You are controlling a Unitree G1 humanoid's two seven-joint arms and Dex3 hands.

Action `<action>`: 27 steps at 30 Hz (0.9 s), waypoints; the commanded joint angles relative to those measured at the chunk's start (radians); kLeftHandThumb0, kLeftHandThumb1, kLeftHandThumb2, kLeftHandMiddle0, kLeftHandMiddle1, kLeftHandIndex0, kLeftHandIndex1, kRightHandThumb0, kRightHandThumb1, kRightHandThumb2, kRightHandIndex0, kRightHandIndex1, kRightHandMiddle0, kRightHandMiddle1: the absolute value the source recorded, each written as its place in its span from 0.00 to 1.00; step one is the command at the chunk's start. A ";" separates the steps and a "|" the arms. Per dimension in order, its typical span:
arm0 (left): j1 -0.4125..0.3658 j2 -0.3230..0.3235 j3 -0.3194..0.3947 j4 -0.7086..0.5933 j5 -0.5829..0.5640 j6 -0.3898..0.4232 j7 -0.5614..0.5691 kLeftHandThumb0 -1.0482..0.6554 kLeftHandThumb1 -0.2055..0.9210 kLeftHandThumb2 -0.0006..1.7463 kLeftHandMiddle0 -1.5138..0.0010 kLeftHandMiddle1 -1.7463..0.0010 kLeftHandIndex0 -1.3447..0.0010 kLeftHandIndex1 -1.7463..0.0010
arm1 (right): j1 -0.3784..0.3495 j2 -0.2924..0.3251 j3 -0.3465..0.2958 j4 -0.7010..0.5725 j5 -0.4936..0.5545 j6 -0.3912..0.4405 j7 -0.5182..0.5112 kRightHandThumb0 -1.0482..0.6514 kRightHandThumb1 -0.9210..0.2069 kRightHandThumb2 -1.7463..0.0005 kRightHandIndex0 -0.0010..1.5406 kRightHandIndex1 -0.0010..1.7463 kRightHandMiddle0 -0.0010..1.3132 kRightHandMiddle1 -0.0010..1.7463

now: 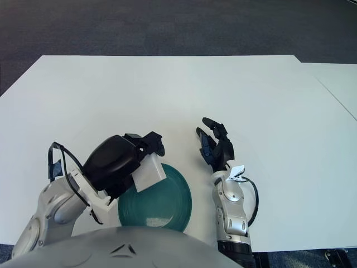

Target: Put the charger into the plate.

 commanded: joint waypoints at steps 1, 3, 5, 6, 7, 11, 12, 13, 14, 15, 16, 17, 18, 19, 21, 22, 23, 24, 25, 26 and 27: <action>0.008 0.004 0.004 0.012 0.012 -0.027 0.028 0.61 0.34 0.84 0.50 0.04 0.64 0.00 | -0.009 0.005 -0.003 -0.002 0.009 0.009 -0.004 0.32 0.00 0.73 0.37 0.01 0.14 0.46; 0.008 0.003 0.000 0.021 0.031 -0.036 0.024 0.61 0.34 0.84 0.50 0.04 0.65 0.00 | -0.008 0.006 -0.004 -0.008 0.010 0.014 -0.005 0.32 0.00 0.73 0.38 0.01 0.14 0.46; 0.008 0.000 -0.001 0.026 0.042 -0.041 0.021 0.61 0.34 0.83 0.50 0.04 0.65 0.00 | -0.007 0.007 -0.004 -0.010 0.010 0.017 -0.006 0.32 0.00 0.73 0.38 0.01 0.14 0.46; 0.008 -0.002 -0.003 0.029 0.048 -0.044 0.019 0.61 0.35 0.83 0.50 0.05 0.65 0.00 | -0.007 0.007 -0.004 -0.010 0.011 0.018 -0.006 0.32 0.00 0.73 0.38 0.01 0.15 0.46; 0.009 -0.005 -0.006 0.034 0.058 -0.046 0.020 0.61 0.35 0.83 0.50 0.05 0.65 0.00 | -0.007 0.008 -0.004 -0.011 0.011 0.019 -0.006 0.32 0.00 0.74 0.38 0.01 0.14 0.46; 0.012 -0.015 -0.014 0.048 0.085 -0.053 0.026 0.61 0.35 0.83 0.51 0.04 0.65 0.00 | -0.006 0.008 -0.005 -0.011 0.013 0.019 -0.005 0.32 0.00 0.74 0.38 0.01 0.15 0.46; 0.013 -0.018 -0.015 0.050 0.091 -0.054 0.028 0.61 0.35 0.83 0.51 0.04 0.65 0.00 | -0.006 0.009 -0.005 -0.012 0.013 0.020 -0.005 0.32 0.00 0.74 0.38 0.01 0.15 0.46; 0.013 -0.020 -0.016 0.052 0.095 -0.055 0.028 0.61 0.35 0.83 0.51 0.04 0.65 0.00 | -0.007 0.009 -0.005 -0.012 0.012 0.021 -0.005 0.32 0.00 0.74 0.38 0.01 0.15 0.46; 0.014 -0.022 -0.019 0.057 0.105 -0.058 0.033 0.61 0.35 0.83 0.51 0.04 0.65 0.00 | -0.007 0.009 -0.005 -0.012 0.013 0.020 -0.005 0.32 0.00 0.74 0.38 0.01 0.15 0.46; 0.014 -0.023 -0.023 0.065 0.115 -0.062 0.038 0.61 0.35 0.83 0.51 0.04 0.65 0.00 | -0.007 0.009 -0.006 -0.012 0.014 0.019 -0.004 0.32 0.00 0.74 0.38 0.01 0.15 0.47; 0.014 -0.025 -0.025 0.070 0.123 -0.066 0.042 0.61 0.35 0.83 0.51 0.04 0.65 0.00 | -0.007 0.009 -0.006 -0.012 0.014 0.018 -0.004 0.32 0.00 0.74 0.38 0.01 0.15 0.47; 0.010 -0.022 -0.027 0.081 0.129 -0.073 0.047 0.61 0.35 0.84 0.51 0.03 0.65 0.00 | -0.006 0.009 -0.006 -0.013 0.015 0.018 -0.003 0.32 0.00 0.74 0.38 0.01 0.15 0.47; 0.007 -0.020 -0.029 0.089 0.133 -0.079 0.049 0.61 0.34 0.84 0.51 0.03 0.65 0.00 | -0.005 0.009 -0.006 -0.013 0.015 0.018 -0.003 0.32 0.00 0.74 0.38 0.01 0.15 0.47; 0.003 -0.017 -0.029 0.098 0.134 -0.085 0.052 0.61 0.34 0.84 0.51 0.03 0.65 0.00 | -0.004 0.009 -0.006 -0.014 0.015 0.018 -0.003 0.32 0.00 0.74 0.38 0.01 0.16 0.47; -0.007 -0.009 -0.025 0.113 0.132 -0.097 0.055 0.61 0.34 0.85 0.51 0.03 0.64 0.00 | -0.004 0.010 -0.005 -0.018 0.015 0.023 -0.005 0.32 0.00 0.74 0.38 0.01 0.16 0.47; -0.012 -0.005 -0.022 0.120 0.129 -0.104 0.056 0.61 0.34 0.85 0.51 0.02 0.64 0.00 | -0.004 0.011 -0.004 -0.020 0.014 0.026 -0.006 0.31 0.00 0.74 0.38 0.01 0.16 0.47; -0.018 -0.001 -0.020 0.128 0.128 -0.110 0.057 0.61 0.34 0.85 0.51 0.02 0.64 0.00 | -0.004 0.011 -0.004 -0.022 0.014 0.029 -0.007 0.31 0.00 0.74 0.38 0.01 0.16 0.47; -0.022 0.001 -0.018 0.134 0.127 -0.116 0.058 0.61 0.34 0.85 0.51 0.02 0.64 0.00 | -0.004 0.011 -0.004 -0.023 0.014 0.031 -0.007 0.31 0.00 0.74 0.38 0.01 0.15 0.47; -0.023 0.002 -0.017 0.137 0.127 -0.119 0.059 0.61 0.34 0.85 0.51 0.02 0.64 0.00 | -0.004 0.012 -0.004 -0.024 0.014 0.033 -0.007 0.31 0.00 0.74 0.38 0.01 0.15 0.47; -0.030 0.007 -0.017 0.144 0.129 -0.127 0.060 0.61 0.33 0.85 0.51 0.02 0.64 0.00 | -0.003 0.012 -0.004 -0.026 0.014 0.035 -0.008 0.31 0.00 0.74 0.38 0.01 0.15 0.47; -0.035 0.010 -0.018 0.148 0.131 -0.132 0.061 0.61 0.33 0.86 0.51 0.01 0.63 0.00 | -0.003 0.012 -0.004 -0.027 0.014 0.037 -0.008 0.31 0.00 0.74 0.38 0.01 0.15 0.47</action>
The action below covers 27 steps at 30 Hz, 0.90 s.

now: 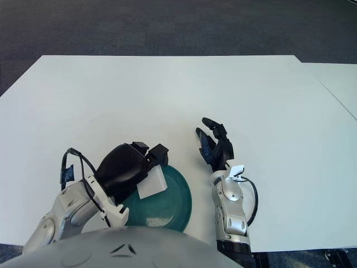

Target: Put the charger into the plate.

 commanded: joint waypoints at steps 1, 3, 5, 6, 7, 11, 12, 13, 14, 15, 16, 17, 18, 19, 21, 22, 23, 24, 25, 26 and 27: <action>-0.029 0.017 0.007 0.021 0.015 -0.026 0.019 0.61 0.32 0.86 0.51 0.01 0.63 0.00 | -0.003 0.006 -0.003 -0.017 0.010 0.014 -0.006 0.31 0.00 0.74 0.38 0.01 0.15 0.47; -0.034 0.019 0.005 0.033 0.021 -0.034 0.029 0.61 0.30 0.88 0.50 0.00 0.61 0.00 | -0.002 0.007 -0.003 -0.020 0.010 0.016 -0.008 0.31 0.00 0.74 0.38 0.01 0.15 0.47; -0.035 0.020 0.002 0.049 0.029 -0.045 0.054 0.61 0.28 0.89 0.50 0.00 0.60 0.00 | -0.002 0.011 -0.002 -0.026 0.009 0.022 -0.012 0.32 0.00 0.74 0.38 0.01 0.15 0.47; -0.035 0.021 0.001 0.056 0.031 -0.050 0.065 0.61 0.28 0.90 0.50 0.00 0.60 0.00 | -0.002 0.012 -0.002 -0.028 0.008 0.025 -0.015 0.32 0.00 0.74 0.38 0.01 0.16 0.47; -0.034 0.021 0.000 0.060 0.033 -0.054 0.073 0.61 0.27 0.90 0.49 0.00 0.59 0.00 | -0.002 0.013 -0.002 -0.030 0.008 0.028 -0.016 0.32 0.00 0.74 0.38 0.01 0.16 0.47; -0.036 0.023 -0.001 0.070 0.034 -0.067 0.088 0.61 0.26 0.90 0.49 0.01 0.59 0.00 | -0.001 0.015 -0.003 -0.034 0.007 0.033 -0.019 0.32 0.00 0.74 0.38 0.01 0.15 0.47; -0.037 0.024 -0.002 0.074 0.036 -0.069 0.090 0.61 0.26 0.91 0.48 0.01 0.58 0.00 | -0.001 0.015 -0.003 -0.033 0.007 0.033 -0.019 0.32 0.00 0.74 0.38 0.01 0.15 0.47; -0.039 0.026 -0.002 0.077 0.035 -0.071 0.090 0.61 0.25 0.91 0.48 0.01 0.58 0.00 | -0.003 0.016 -0.003 -0.032 0.007 0.033 -0.020 0.32 0.00 0.74 0.38 0.01 0.15 0.47; -0.040 0.026 -0.001 0.079 0.035 -0.073 0.091 0.61 0.25 0.91 0.48 0.02 0.58 0.00 | -0.004 0.016 -0.003 -0.032 0.006 0.034 -0.021 0.32 0.00 0.74 0.38 0.01 0.15 0.47; -0.040 0.026 -0.001 0.082 0.036 -0.074 0.091 0.61 0.25 0.91 0.48 0.02 0.57 0.00 | -0.005 0.016 -0.003 -0.031 0.006 0.033 -0.022 0.32 0.00 0.74 0.38 0.01 0.15 0.47; -0.040 0.026 -0.001 0.083 0.035 -0.075 0.090 0.61 0.24 0.92 0.48 0.01 0.57 0.00 | -0.005 0.016 -0.002 -0.030 0.005 0.032 -0.022 0.32 0.00 0.74 0.38 0.01 0.15 0.47; -0.040 0.025 -0.001 0.084 0.035 -0.076 0.090 0.61 0.24 0.92 0.47 0.01 0.57 0.00 | -0.006 0.016 -0.002 -0.030 0.005 0.032 -0.022 0.32 0.00 0.74 0.38 0.01 0.15 0.47; -0.040 0.024 -0.002 0.085 0.035 -0.077 0.090 0.61 0.23 0.93 0.47 0.01 0.56 0.00 | -0.006 0.016 -0.002 -0.030 0.004 0.032 -0.022 0.32 0.00 0.74 0.38 0.01 0.16 0.47; -0.040 0.024 -0.002 0.086 0.034 -0.078 0.091 0.61 0.22 0.94 0.46 0.00 0.55 0.00 | -0.006 0.015 -0.002 -0.030 0.004 0.032 -0.023 0.31 0.00 0.74 0.38 0.01 0.16 0.47; -0.042 0.026 -0.003 0.087 0.030 -0.081 0.086 0.51 0.29 0.88 0.37 0.00 0.54 0.00 | -0.007 0.016 0.001 -0.029 0.001 0.033 -0.025 0.31 0.00 0.74 0.38 0.01 0.15 0.47; -0.043 0.028 -0.003 0.087 0.027 -0.082 0.084 0.45 0.35 0.84 0.31 0.00 0.54 0.00 | -0.008 0.016 0.002 -0.029 0.000 0.033 -0.025 0.31 0.00 0.74 0.38 0.01 0.15 0.47; -0.043 0.028 -0.003 0.087 0.026 -0.083 0.082 0.42 0.37 0.82 0.29 0.00 0.54 0.00 | -0.008 0.016 0.002 -0.029 -0.001 0.033 -0.025 0.31 0.00 0.74 0.38 0.01 0.15 0.46; -0.044 0.030 -0.005 0.088 0.024 -0.084 0.079 0.39 0.40 0.80 0.25 0.00 0.54 0.00 | -0.008 0.016 0.002 -0.029 0.000 0.033 -0.025 0.31 0.00 0.74 0.38 0.01 0.15 0.46; -0.045 0.030 -0.006 0.088 0.022 -0.086 0.078 0.37 0.42 0.78 0.23 0.00 0.54 0.00 | -0.009 0.015 0.002 -0.029 0.000 0.033 -0.025 0.31 0.00 0.74 0.38 0.01 0.15 0.46; -0.045 0.033 -0.006 0.088 0.017 -0.088 0.074 0.36 0.43 0.78 0.23 0.00 0.54 0.00 | -0.008 0.016 0.003 -0.030 0.000 0.035 -0.025 0.31 0.00 0.74 0.38 0.01 0.15 0.46; -0.045 0.034 -0.006 0.088 0.013 -0.090 0.072 0.35 0.44 0.77 0.22 0.00 0.54 0.00 | -0.008 0.016 0.003 -0.031 0.001 0.036 -0.025 0.31 0.00 0.74 0.38 0.01 0.15 0.46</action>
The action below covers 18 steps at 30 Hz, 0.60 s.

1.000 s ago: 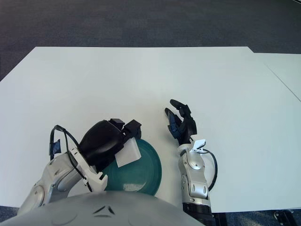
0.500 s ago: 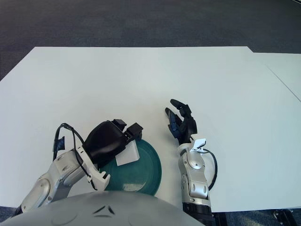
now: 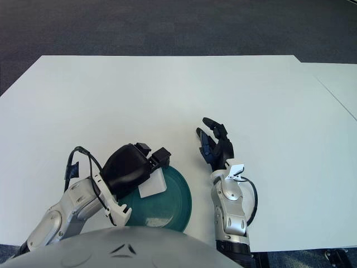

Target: Put the charger into the plate.

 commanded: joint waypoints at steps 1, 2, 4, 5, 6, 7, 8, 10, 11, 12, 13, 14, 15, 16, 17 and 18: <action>-0.011 0.012 0.001 0.005 -0.018 -0.011 -0.004 0.35 0.45 0.76 0.21 0.00 0.54 0.00 | -0.008 0.004 0.002 -0.014 0.004 0.009 -0.004 0.31 0.00 0.74 0.38 0.01 0.15 0.47; -0.011 0.013 0.001 0.006 -0.021 -0.012 -0.004 0.35 0.45 0.76 0.21 0.00 0.54 0.00 | -0.008 0.005 0.002 -0.015 0.004 0.010 -0.004 0.31 0.00 0.74 0.38 0.01 0.15 0.47; -0.010 0.013 0.000 0.006 -0.028 -0.017 -0.001 0.34 0.46 0.75 0.21 0.00 0.55 0.00 | -0.010 0.006 0.001 -0.015 0.007 0.014 -0.005 0.31 0.00 0.74 0.38 0.01 0.16 0.47; -0.009 0.014 0.000 0.006 -0.030 -0.019 0.001 0.34 0.46 0.75 0.21 0.00 0.55 0.00 | -0.010 0.006 0.001 -0.015 0.007 0.015 -0.006 0.31 0.00 0.74 0.39 0.01 0.16 0.47; -0.007 0.014 -0.001 0.005 -0.030 -0.020 0.003 0.34 0.47 0.75 0.21 0.00 0.55 0.00 | -0.011 0.007 0.001 -0.015 0.008 0.016 -0.006 0.31 0.00 0.74 0.39 0.01 0.16 0.47; -0.006 0.014 -0.001 0.004 -0.030 -0.020 0.004 0.34 0.47 0.74 0.21 0.00 0.55 0.00 | -0.011 0.007 0.000 -0.015 0.008 0.017 -0.006 0.31 0.00 0.74 0.39 0.01 0.16 0.47; -0.005 0.014 -0.001 0.003 -0.031 -0.021 0.004 0.34 0.47 0.74 0.21 0.00 0.55 0.00 | -0.011 0.007 0.000 -0.015 0.008 0.017 -0.006 0.31 0.00 0.74 0.39 0.01 0.16 0.47; 0.003 0.013 0.001 -0.003 -0.027 -0.024 0.015 0.34 0.49 0.73 0.21 0.00 0.56 0.00 | -0.011 0.009 0.001 -0.016 0.005 0.019 -0.009 0.32 0.00 0.74 0.39 0.01 0.17 0.48; 0.006 0.012 0.002 -0.005 -0.025 -0.025 0.021 0.34 0.49 0.73 0.21 0.00 0.56 0.00 | -0.011 0.009 0.002 -0.015 0.004 0.019 -0.009 0.32 0.00 0.74 0.39 0.01 0.17 0.48; 0.010 0.010 0.003 -0.007 -0.021 -0.025 0.029 0.35 0.51 0.71 0.21 0.00 0.57 0.01 | -0.011 0.009 0.002 -0.014 0.003 0.019 -0.010 0.32 0.00 0.74 0.39 0.01 0.17 0.48; 0.013 0.009 0.004 -0.008 -0.018 -0.025 0.034 0.35 0.53 0.69 0.21 0.00 0.58 0.02 | -0.012 0.009 0.001 -0.014 0.002 0.019 -0.010 0.32 0.00 0.74 0.39 0.01 0.17 0.49; 0.016 0.007 0.004 -0.009 -0.014 -0.025 0.042 0.35 0.53 0.68 0.21 0.00 0.58 0.02 | -0.012 0.009 0.001 -0.012 0.002 0.018 -0.011 0.32 0.00 0.74 0.39 0.01 0.16 0.50; 0.019 0.006 0.004 -0.010 -0.011 -0.025 0.047 0.35 0.54 0.67 0.21 0.00 0.58 0.02 | -0.013 0.010 0.000 -0.011 0.002 0.018 -0.011 0.32 0.00 0.74 0.39 0.01 0.16 0.50; 0.026 0.003 0.007 -0.011 -0.008 -0.026 0.069 0.35 0.55 0.66 0.21 0.00 0.58 0.03 | -0.013 0.010 0.001 -0.011 0.000 0.018 -0.012 0.32 0.00 0.74 0.39 0.01 0.16 0.50; 0.031 0.000 0.008 -0.011 -0.006 -0.027 0.086 0.35 0.55 0.67 0.22 0.00 0.58 0.02 | -0.013 0.010 0.001 -0.011 0.000 0.018 -0.013 0.32 0.00 0.74 0.39 0.01 0.15 0.50; 0.037 -0.003 0.010 -0.011 -0.004 -0.030 0.110 0.35 0.54 0.67 0.22 0.00 0.59 0.01 | -0.014 0.011 0.001 -0.010 -0.002 0.019 -0.015 0.32 0.00 0.74 0.39 0.01 0.15 0.50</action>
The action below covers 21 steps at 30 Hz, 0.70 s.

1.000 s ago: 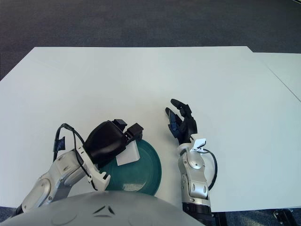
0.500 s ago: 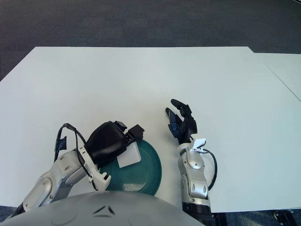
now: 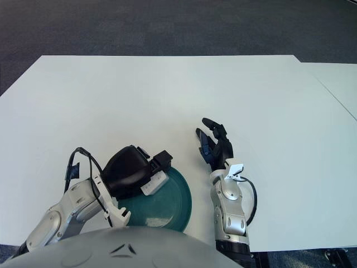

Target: Put the charger into the plate.

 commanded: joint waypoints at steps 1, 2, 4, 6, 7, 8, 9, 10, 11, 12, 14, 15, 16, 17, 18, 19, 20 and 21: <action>0.020 -0.007 0.011 -0.010 0.013 -0.009 0.075 0.35 0.56 0.66 0.23 0.00 0.60 0.01 | -0.012 0.003 -0.001 -0.010 -0.001 0.009 -0.008 0.32 0.00 0.74 0.39 0.01 0.14 0.50; 0.023 -0.007 0.012 -0.010 0.014 -0.011 0.089 0.35 0.56 0.66 0.23 0.00 0.60 0.01 | -0.013 0.003 -0.001 -0.009 -0.002 0.009 -0.009 0.32 0.00 0.74 0.39 0.01 0.14 0.50; 0.029 -0.006 0.013 -0.009 0.017 -0.015 0.110 0.36 0.59 0.62 0.24 0.00 0.61 0.03 | -0.014 0.002 -0.001 -0.008 -0.003 0.010 -0.011 0.32 0.00 0.73 0.38 0.01 0.14 0.50; 0.036 -0.005 0.014 -0.009 0.021 -0.018 0.126 0.37 0.68 0.53 0.28 0.00 0.63 0.05 | -0.015 0.002 -0.001 -0.007 -0.005 0.011 -0.012 0.32 0.00 0.73 0.39 0.01 0.14 0.50; 0.038 -0.004 0.014 -0.009 0.022 -0.019 0.131 0.37 0.73 0.48 0.31 0.00 0.65 0.06 | -0.015 0.002 0.000 -0.006 -0.005 0.011 -0.013 0.32 0.00 0.73 0.39 0.01 0.14 0.50; 0.042 -0.002 0.016 -0.013 0.023 -0.019 0.132 0.38 0.75 0.46 0.32 0.00 0.66 0.06 | -0.016 0.002 0.000 -0.006 -0.006 0.011 -0.013 0.32 0.00 0.73 0.39 0.01 0.14 0.50; 0.045 0.001 0.018 -0.017 0.023 -0.020 0.132 0.27 0.84 0.40 0.34 0.00 0.71 0.07 | -0.015 0.002 0.001 -0.007 -0.008 0.012 -0.015 0.32 0.00 0.73 0.39 0.01 0.14 0.50; 0.048 0.005 0.020 -0.022 0.022 -0.021 0.129 0.21 0.90 0.35 0.36 0.00 0.75 0.08 | -0.015 0.002 0.003 -0.007 -0.010 0.013 -0.016 0.32 0.00 0.73 0.39 0.01 0.13 0.50; 0.050 0.007 0.022 -0.026 0.021 -0.022 0.126 0.15 0.93 0.34 0.37 0.00 0.78 0.08 | -0.015 0.002 0.004 -0.007 -0.011 0.013 -0.017 0.32 0.00 0.73 0.39 0.01 0.13 0.50; 0.052 0.009 0.023 -0.030 0.020 -0.024 0.123 0.13 0.95 0.33 0.38 0.00 0.79 0.08 | -0.015 0.002 0.004 -0.006 -0.012 0.013 -0.018 0.32 0.00 0.73 0.39 0.01 0.13 0.50; 0.053 0.011 0.026 -0.038 0.017 -0.025 0.114 0.08 0.98 0.34 0.40 0.00 0.81 0.07 | -0.016 0.001 0.005 -0.004 -0.013 0.012 -0.019 0.32 0.00 0.73 0.39 0.01 0.13 0.50; 0.054 0.012 0.027 -0.042 0.015 -0.025 0.109 0.07 0.98 0.34 0.40 0.00 0.82 0.07 | -0.016 0.001 0.005 -0.003 -0.014 0.012 -0.019 0.32 0.00 0.72 0.39 0.01 0.13 0.50; 0.054 0.013 0.028 -0.045 0.014 -0.025 0.104 0.06 0.99 0.35 0.41 0.00 0.83 0.06 | -0.017 0.000 0.005 -0.001 -0.015 0.010 -0.019 0.32 0.00 0.72 0.39 0.01 0.13 0.50; 0.054 0.013 0.029 -0.047 0.013 -0.025 0.101 0.05 0.99 0.36 0.42 0.00 0.84 0.06 | -0.017 0.000 0.005 0.000 -0.015 0.010 -0.019 0.32 0.00 0.72 0.39 0.01 0.13 0.50; 0.055 0.015 0.031 -0.054 0.013 -0.023 0.093 0.04 0.99 0.36 0.42 0.00 0.84 0.06 | -0.017 0.000 0.005 0.002 -0.016 0.006 -0.019 0.32 0.00 0.72 0.39 0.01 0.13 0.50; 0.055 0.015 0.032 -0.059 0.012 -0.022 0.087 0.03 1.00 0.37 0.45 0.00 0.84 0.05 | -0.018 0.001 0.005 0.004 -0.017 0.004 -0.019 0.32 0.00 0.72 0.40 0.01 0.13 0.51; 0.056 0.017 0.034 -0.066 0.013 -0.020 0.078 0.03 1.00 0.38 0.45 0.00 0.85 0.05 | -0.018 0.001 0.005 0.006 -0.017 0.001 -0.019 0.32 0.00 0.72 0.40 0.01 0.13 0.52; 0.056 0.017 0.035 -0.071 0.014 -0.019 0.071 0.02 1.00 0.39 0.48 0.00 0.85 0.04 | -0.019 0.001 0.005 0.008 -0.017 -0.002 -0.019 0.32 0.00 0.72 0.40 0.01 0.13 0.53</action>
